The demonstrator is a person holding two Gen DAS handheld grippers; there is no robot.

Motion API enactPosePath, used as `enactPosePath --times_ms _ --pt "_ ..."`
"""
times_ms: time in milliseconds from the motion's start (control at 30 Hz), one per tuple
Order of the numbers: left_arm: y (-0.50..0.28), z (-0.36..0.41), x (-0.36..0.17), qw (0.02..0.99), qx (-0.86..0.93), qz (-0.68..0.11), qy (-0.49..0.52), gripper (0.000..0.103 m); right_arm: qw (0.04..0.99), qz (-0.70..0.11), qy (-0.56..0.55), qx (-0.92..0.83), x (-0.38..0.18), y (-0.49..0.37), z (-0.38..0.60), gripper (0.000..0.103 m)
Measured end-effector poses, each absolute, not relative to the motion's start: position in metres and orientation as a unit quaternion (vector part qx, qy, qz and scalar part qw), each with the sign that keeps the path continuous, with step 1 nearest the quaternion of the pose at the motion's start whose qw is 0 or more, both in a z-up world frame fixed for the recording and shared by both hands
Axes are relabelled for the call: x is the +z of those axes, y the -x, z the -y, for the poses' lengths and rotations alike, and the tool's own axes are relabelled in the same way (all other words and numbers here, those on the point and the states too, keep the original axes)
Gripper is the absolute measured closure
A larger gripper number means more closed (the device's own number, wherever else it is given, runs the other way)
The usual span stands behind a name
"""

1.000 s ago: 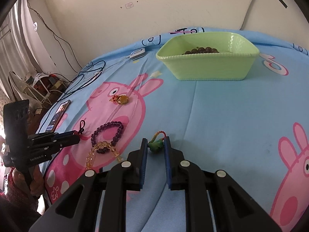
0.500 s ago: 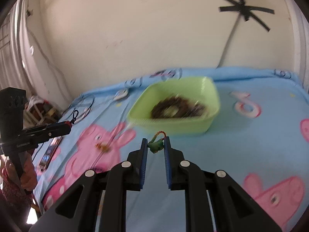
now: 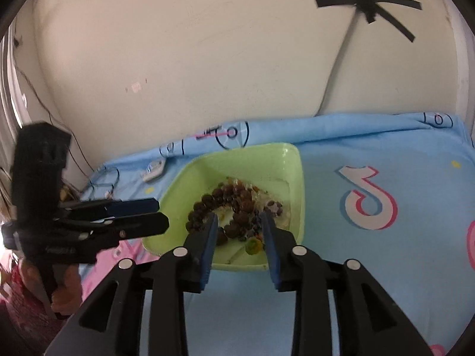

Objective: Organize jewelry
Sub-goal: 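Carry both hair ties over the green bin and open both grippers, then grasp the orange bead charm with the right gripper while the left gripper grasps the gold ring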

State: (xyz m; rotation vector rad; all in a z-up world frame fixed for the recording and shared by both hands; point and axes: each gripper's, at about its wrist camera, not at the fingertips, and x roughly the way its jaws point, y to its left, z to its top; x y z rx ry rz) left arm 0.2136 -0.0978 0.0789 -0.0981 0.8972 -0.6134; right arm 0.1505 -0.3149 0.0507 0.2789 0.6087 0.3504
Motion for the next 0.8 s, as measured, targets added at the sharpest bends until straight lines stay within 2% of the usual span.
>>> enactPosePath --times_ms 267,500,633,800 --pt "-0.16 -0.004 0.123 0.899 -0.228 -0.362 0.09 0.049 0.921 -0.27 -0.18 0.216 0.061 -0.117 0.31 0.094" --pt "-0.104 -0.073 0.073 0.894 -0.152 -0.407 0.106 0.049 0.887 -0.339 -0.159 0.272 0.027 -0.106 0.244 0.094" --pt "-0.098 -0.071 0.05 0.883 -0.164 -0.428 0.1 0.049 0.869 -0.38 -0.072 0.308 0.016 -0.11 0.178 0.094" --pt "-0.087 -0.064 0.05 0.895 -0.164 -0.411 0.058 0.049 0.861 -0.401 0.034 0.31 0.01 -0.121 0.118 0.094"
